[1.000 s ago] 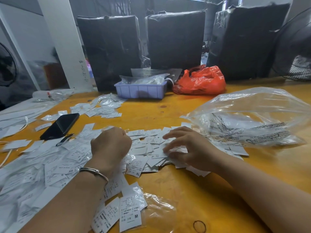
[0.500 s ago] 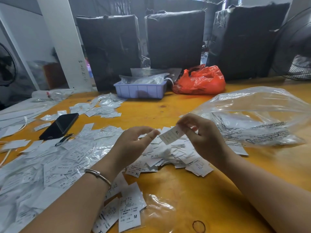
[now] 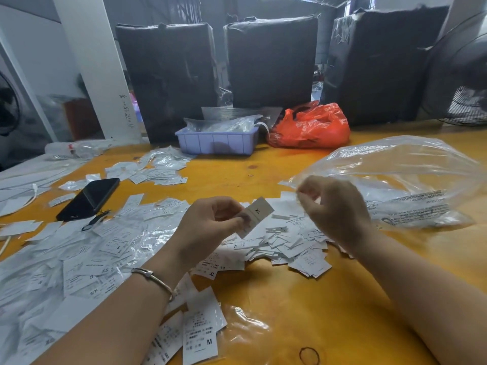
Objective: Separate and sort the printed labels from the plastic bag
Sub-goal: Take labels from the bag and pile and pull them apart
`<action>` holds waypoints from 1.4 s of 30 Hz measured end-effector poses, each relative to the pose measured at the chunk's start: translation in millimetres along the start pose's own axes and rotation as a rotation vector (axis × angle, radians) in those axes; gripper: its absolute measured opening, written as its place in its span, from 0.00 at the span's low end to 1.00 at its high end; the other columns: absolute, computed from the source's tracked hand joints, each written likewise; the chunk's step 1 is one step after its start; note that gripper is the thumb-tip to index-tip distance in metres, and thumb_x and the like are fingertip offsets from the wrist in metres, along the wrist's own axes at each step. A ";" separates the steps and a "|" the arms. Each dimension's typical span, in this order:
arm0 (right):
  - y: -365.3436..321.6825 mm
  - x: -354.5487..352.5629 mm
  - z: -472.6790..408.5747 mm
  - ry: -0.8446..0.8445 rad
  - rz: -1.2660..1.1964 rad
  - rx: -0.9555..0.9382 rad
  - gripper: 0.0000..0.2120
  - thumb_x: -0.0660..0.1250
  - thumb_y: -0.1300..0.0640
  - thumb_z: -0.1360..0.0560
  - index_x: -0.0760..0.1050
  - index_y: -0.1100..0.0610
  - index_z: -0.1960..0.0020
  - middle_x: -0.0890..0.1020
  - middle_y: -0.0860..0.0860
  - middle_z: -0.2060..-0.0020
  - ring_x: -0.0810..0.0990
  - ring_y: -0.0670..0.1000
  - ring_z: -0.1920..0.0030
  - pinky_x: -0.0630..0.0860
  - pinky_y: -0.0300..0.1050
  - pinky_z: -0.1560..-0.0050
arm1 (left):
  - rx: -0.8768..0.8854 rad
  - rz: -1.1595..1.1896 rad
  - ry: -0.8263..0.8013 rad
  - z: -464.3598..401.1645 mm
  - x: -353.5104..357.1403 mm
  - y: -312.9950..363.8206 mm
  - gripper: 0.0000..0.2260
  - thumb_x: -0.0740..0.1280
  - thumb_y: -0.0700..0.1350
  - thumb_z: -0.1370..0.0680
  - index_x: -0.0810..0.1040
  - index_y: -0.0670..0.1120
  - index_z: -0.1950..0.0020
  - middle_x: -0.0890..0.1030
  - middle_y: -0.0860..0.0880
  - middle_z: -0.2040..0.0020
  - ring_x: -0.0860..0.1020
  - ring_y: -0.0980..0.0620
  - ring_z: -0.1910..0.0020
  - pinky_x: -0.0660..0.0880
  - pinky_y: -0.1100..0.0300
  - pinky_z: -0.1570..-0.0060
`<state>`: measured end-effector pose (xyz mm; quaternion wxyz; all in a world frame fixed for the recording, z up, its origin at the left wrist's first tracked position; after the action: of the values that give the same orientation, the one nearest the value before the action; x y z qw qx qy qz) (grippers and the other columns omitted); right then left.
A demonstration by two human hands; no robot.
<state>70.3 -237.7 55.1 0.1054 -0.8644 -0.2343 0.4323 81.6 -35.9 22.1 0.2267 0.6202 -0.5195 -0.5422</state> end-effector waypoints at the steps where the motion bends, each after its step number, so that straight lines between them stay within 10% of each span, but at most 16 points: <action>1: 12.8 -5.2 -2.9 0.022 0.174 0.045 0.07 0.64 0.59 0.25 0.81 0.56 0.56 0.84 0.51 0.62 0.80 0.54 0.59 0.71 0.48 0.49 | -0.009 -0.001 0.010 0.2 -2.0 -1.7 0.03 0.71 0.36 0.26 0.83 0.43 0.57 0.86 0.49 0.60 0.83 0.54 0.60 0.76 0.66 0.60; 11: 106.7 -18.3 -2.4 -0.127 0.670 0.484 0.09 0.62 0.57 0.25 0.76 0.57 0.47 0.75 0.56 0.46 0.69 0.58 0.42 0.64 0.53 0.43 | -0.026 -0.037 0.018 1.4 -2.8 -2.3 0.03 0.71 0.35 0.27 0.81 0.41 0.56 0.86 0.50 0.59 0.84 0.51 0.58 0.79 0.56 0.54; 27: 128.6 -10.9 -0.4 -0.172 0.590 0.582 0.08 0.61 0.60 0.24 0.77 0.56 0.48 0.79 0.56 0.49 0.73 0.58 0.45 0.63 0.52 0.40 | -0.052 -0.068 0.024 3.2 -3.1 -2.6 0.01 0.71 0.37 0.26 0.81 0.41 0.56 0.86 0.49 0.59 0.84 0.49 0.57 0.79 0.51 0.52; 42: 111.9 -47.3 -0.7 0.344 0.288 0.490 0.12 0.65 0.57 0.24 0.79 0.65 0.48 0.80 0.64 0.51 0.76 0.65 0.49 0.70 0.54 0.47 | -0.053 -0.086 0.012 3.2 -2.6 -4.5 0.01 0.71 0.40 0.25 0.81 0.43 0.57 0.86 0.52 0.60 0.84 0.53 0.59 0.79 0.54 0.54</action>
<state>81.5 -358.3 45.5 0.2859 -0.8979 0.0225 0.3341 80.9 -31.1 18.4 0.2225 0.6389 -0.4766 -0.5614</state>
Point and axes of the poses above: each hand's wrist, its own z-axis away from the middle knuckle, its own x-axis out of the palm, y = z × x, the point moved 9 cm from there along -z, towards the middle knuckle
